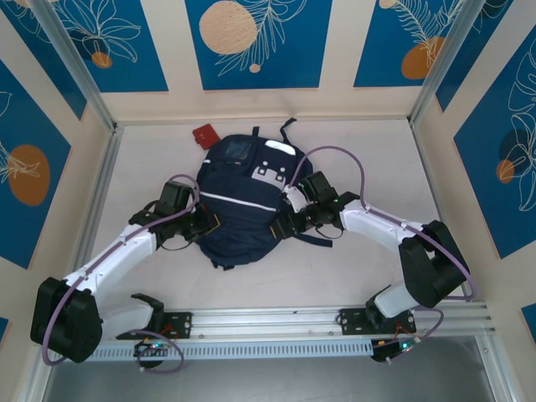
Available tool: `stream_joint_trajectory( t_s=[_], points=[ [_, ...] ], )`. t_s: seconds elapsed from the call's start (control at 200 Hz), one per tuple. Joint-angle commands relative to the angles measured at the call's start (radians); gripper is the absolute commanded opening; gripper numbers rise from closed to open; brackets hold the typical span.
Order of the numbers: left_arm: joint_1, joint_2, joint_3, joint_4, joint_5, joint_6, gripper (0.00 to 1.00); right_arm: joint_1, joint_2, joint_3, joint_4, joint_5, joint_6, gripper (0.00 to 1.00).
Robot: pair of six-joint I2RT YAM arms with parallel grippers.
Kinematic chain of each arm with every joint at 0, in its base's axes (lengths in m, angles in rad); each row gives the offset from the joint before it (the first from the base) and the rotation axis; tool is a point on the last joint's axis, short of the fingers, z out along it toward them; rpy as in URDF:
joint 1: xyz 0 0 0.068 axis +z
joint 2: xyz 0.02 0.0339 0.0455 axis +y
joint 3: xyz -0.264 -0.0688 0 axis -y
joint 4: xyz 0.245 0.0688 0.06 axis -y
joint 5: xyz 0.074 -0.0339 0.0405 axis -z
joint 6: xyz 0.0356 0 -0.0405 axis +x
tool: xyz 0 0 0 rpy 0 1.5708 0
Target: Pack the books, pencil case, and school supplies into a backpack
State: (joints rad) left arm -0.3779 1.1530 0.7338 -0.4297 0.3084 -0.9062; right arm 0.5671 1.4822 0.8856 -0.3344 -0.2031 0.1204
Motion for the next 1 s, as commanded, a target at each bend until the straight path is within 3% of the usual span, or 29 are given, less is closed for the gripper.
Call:
stream_joint_trajectory(
  t_s=[0.0,0.35,0.555,0.665,0.875,0.995],
  points=[
    [0.011,-0.009,0.044,-0.023,0.027,0.043,0.0,0.0,0.024,0.003,0.075,-0.049,-0.072,0.76],
    [0.013,0.0,0.062,-0.019,0.047,0.033,0.0,0.017,0.095,0.015,0.04,-0.16,-0.127,0.7],
    [0.013,0.006,0.068,-0.018,0.047,0.037,0.0,0.033,0.059,-0.005,0.004,-0.12,-0.131,0.55],
    [0.013,0.005,0.069,-0.017,0.049,0.036,0.0,0.04,0.051,0.002,-0.015,-0.081,-0.135,0.55],
    [0.014,-0.005,0.08,-0.024,0.057,0.034,0.0,0.08,0.058,0.033,-0.073,-0.014,-0.168,0.66],
    [0.014,-0.016,0.088,-0.025,0.068,0.029,0.0,0.089,0.066,0.049,-0.077,0.046,-0.174,0.52]
  ],
)
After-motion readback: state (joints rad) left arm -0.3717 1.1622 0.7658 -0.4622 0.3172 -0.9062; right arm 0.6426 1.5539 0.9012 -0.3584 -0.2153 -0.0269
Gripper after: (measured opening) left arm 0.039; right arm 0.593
